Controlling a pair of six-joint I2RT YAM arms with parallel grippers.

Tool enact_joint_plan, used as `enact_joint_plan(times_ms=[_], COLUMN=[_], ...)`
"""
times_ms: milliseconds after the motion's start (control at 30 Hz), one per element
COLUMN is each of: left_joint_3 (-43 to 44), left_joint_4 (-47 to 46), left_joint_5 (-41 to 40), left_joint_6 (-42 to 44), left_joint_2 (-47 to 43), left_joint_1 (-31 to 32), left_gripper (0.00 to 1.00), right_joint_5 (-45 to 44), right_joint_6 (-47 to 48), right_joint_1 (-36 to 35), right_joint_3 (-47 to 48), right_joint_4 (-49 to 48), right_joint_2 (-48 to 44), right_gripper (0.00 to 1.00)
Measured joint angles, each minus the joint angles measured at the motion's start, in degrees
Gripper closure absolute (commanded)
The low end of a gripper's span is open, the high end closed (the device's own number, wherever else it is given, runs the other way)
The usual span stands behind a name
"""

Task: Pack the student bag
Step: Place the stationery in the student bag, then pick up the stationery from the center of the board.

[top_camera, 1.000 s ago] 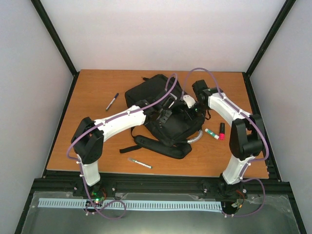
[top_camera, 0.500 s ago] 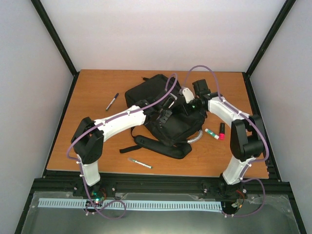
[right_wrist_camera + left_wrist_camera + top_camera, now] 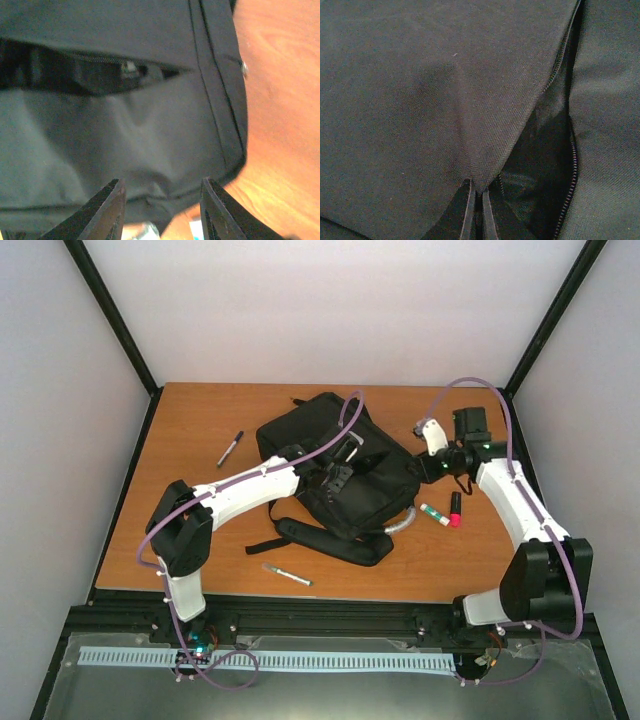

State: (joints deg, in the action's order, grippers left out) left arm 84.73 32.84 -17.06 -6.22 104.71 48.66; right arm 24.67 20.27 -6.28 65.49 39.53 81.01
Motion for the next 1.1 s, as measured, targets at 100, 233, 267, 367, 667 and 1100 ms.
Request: enact_joint_plan(times_ms=[100, 233, 267, 367, 667, 1100], left_joint_3=[0.0, 0.0, 0.0, 0.0, 0.0, 0.6], left_joint_4=[0.0, 0.1, 0.2, 0.2, 0.2, 1.1], left_joint_5=[0.3, 0.9, 1.1, 1.3, 1.7, 1.6], left_joint_6=[0.0, 0.0, 0.0, 0.0, 0.0, 0.0], left_joint_2=[0.0, 0.0, 0.0, 0.0, 0.0, 0.1], left_joint_1=[0.0, 0.0, 0.0, 0.0, 0.0, 0.0], left_gripper=[0.99, 0.99, 0.99, 0.99, 0.99, 0.99], right_joint_5=[-0.2, -1.3, -1.9, -3.3, -4.8, -10.0], right_joint_6=[2.8, 6.1, 7.1, 9.1, 12.3, 11.2], right_joint_1=[3.6, 8.5, 10.4, 14.7, 21.5, 25.4], right_joint_3=[-0.7, -3.6, -4.6, -6.4, -10.7, -11.6], right_joint_4=[4.2, 8.9, 10.1, 11.9, 12.3, 8.1], right_joint_2=[-0.8, -2.1, -2.4, -2.7, -1.2, 6.4], right_gripper=[0.57, 0.54, 0.54, 0.52, 0.51, 0.45])
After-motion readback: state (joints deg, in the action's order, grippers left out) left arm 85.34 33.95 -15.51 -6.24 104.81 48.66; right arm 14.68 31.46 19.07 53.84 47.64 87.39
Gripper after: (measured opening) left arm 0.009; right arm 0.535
